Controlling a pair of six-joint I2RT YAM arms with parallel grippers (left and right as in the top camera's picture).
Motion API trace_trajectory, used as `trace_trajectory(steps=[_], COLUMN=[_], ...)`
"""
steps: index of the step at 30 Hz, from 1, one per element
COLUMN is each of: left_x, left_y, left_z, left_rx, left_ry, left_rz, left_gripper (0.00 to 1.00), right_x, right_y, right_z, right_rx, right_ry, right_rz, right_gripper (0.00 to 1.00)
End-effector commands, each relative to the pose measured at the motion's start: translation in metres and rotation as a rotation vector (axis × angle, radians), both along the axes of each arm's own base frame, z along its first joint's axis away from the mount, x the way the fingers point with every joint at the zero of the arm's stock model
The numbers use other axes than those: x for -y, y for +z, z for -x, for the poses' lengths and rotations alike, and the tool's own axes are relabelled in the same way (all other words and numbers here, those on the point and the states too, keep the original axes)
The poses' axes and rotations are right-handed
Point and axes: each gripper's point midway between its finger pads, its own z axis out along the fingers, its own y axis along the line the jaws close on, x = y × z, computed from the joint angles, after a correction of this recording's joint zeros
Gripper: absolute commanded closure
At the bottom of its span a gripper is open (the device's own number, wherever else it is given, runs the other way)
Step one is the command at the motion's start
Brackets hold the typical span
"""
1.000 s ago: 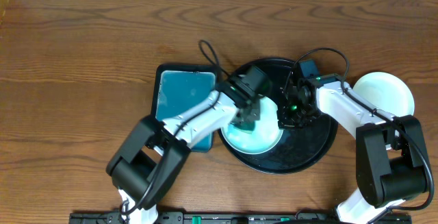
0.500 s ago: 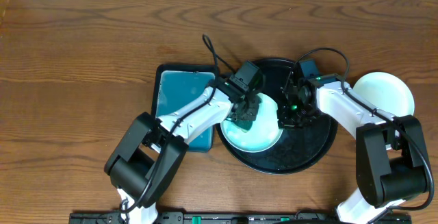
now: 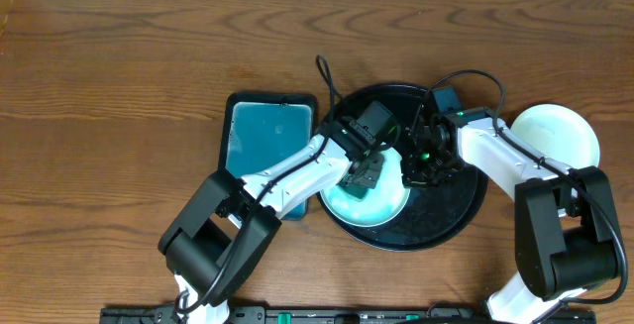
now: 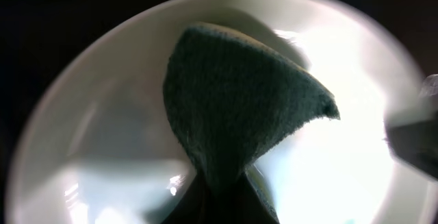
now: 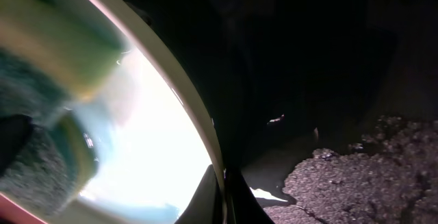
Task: Clean dirty plates on tray and stack at the side
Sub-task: 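Scrub the white plate with the sponge in the left gripper, then return the sponge to the blue water tray with the left gripper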
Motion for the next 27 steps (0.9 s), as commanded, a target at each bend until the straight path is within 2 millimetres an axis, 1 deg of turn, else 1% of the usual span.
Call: trace_trajectory(steps=[1, 2, 3, 4, 6, 8, 10, 13, 14, 16, 17, 19, 20, 21, 23, 25, 27], left_x=[-0.052, -0.058, -0.062, -0.062, -0.056, -0.047, -0.042, -0.04, -0.04, -0.047, -0.053, -0.072, -0.081, -0.091, -0.121, -0.138, -0.16], left_y=[-0.013, -0.011, -0.004, 0.0, 0.013, 0.031, 0.045, 0.069, 0.072, 0.083, 0.087, 0.094, 0.096, 0.097, 0.097, 0.094, 0.091], left_z=[-0.01, -0.011, -0.012, -0.013, -0.013, -0.011, -0.011, -0.012, -0.012, -0.015, -0.017, -0.024, -0.027, -0.03, -0.04, -0.044, -0.046], left_rx=[0.008, 0.002, 0.005, 0.011, 0.021, 0.029, 0.043, 0.085, 0.091, 0.108, 0.112, 0.115, 0.114, 0.112, 0.101, 0.089, 0.066], left_ry=[0.117, 0.128, 0.14, 0.142, 0.138, 0.13, 0.126, 0.126, 0.127, 0.143, 0.16, 0.204, 0.228, 0.254, 0.321, 0.354, 0.412], left_rz=[-0.18, -0.186, -0.181, -0.172, -0.125, -0.055, -0.012, 0.038, 0.043, 0.057, 0.059, 0.055, 0.051, 0.047, 0.028, 0.011, -0.006], left_gripper=[0.93, 0.93, 0.93, 0.92, 0.93, 0.93, 0.93, 0.92, 0.93, 0.92, 0.93, 0.93, 0.93, 0.93, 0.93, 0.92, 0.93], right_x=[0.0, 0.0, 0.0, 0.0, 0.0, 0.0, 0.0, 0.0, 0.0, 0.0, 0.0, -0.001, -0.001, -0.002, -0.003, -0.003, -0.003], right_y=[-0.001, -0.001, -0.001, -0.001, -0.001, -0.001, -0.001, -0.001, -0.001, -0.001, -0.001, -0.001, -0.001, -0.001, -0.001, -0.001, -0.001], right_z=[0.002, 0.002, 0.002, 0.002, 0.002, 0.002, 0.002, 0.002, 0.002, 0.001, 0.0, -0.002, -0.003, -0.005, -0.008, -0.009, -0.009], right_rx=[-0.003, -0.003, -0.003, -0.003, -0.003, -0.003, -0.002, -0.002, -0.002, 0.002, 0.006, 0.017, 0.022, 0.029, 0.04, 0.045, 0.047], right_ry=[0.009, 0.009, 0.009, 0.009, 0.009, 0.009, 0.009, 0.009, 0.009, 0.009, 0.009, 0.009, 0.009, 0.009, 0.009, 0.009, 0.009], right_rz=[0.004, 0.004, 0.005, 0.004, 0.004, 0.005, 0.008, 0.008, 0.008, 0.008, 0.007, 0.003, 0.002, 0.0, -0.003, -0.005, -0.008], right_gripper=[0.99, 0.99, 0.99, 0.99, 0.99, 0.99, 0.99, 0.99, 0.99, 0.99, 0.98, 0.94, 0.93, 0.93, 0.97, 0.99, 0.99])
